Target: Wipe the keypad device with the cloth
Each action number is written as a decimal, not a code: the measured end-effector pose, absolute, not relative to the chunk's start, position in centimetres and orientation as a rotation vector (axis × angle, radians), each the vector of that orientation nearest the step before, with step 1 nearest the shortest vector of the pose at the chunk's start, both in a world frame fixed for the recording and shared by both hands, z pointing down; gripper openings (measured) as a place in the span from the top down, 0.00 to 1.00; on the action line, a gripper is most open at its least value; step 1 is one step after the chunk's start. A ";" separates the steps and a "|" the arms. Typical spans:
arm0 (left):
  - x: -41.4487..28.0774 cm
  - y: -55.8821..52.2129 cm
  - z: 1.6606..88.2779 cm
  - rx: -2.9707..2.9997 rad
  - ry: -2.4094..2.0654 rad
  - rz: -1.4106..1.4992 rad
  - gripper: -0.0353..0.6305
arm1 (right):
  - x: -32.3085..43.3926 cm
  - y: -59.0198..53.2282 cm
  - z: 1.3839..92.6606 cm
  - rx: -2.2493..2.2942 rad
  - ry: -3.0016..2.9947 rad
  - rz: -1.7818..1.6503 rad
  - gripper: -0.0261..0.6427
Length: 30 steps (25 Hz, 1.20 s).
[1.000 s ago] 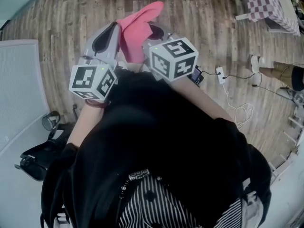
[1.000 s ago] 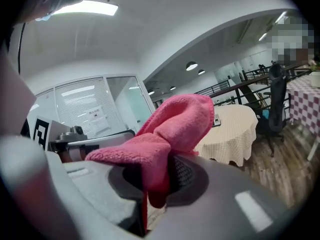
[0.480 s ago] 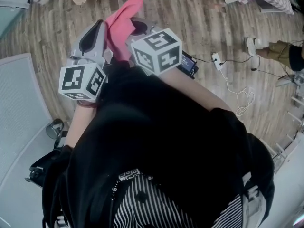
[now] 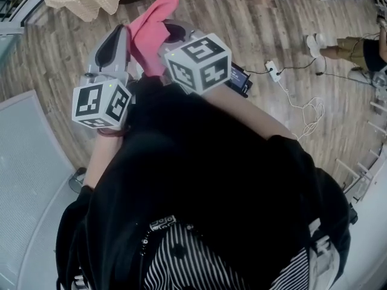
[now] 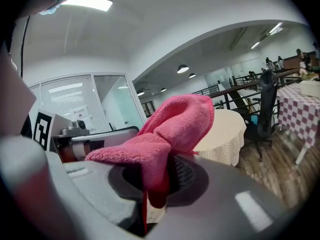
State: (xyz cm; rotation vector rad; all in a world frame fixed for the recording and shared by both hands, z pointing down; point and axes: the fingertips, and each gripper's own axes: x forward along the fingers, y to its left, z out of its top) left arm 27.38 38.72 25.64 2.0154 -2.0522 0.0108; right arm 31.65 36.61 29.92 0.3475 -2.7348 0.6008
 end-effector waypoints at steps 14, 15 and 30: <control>14.0 29.1 23.4 2.158 -1.906 -0.088 0.95 | 17.9 29.0 29.1 0.457 -2.718 0.554 0.86; 13.2 28.7 23.5 2.168 -1.891 -0.084 0.95 | 17.0 28.6 29.1 0.467 -2.714 0.559 0.86; -1.9 28.5 25.4 2.139 -1.902 -0.115 0.95 | 1.9 27.9 30.4 0.441 -2.699 0.548 0.86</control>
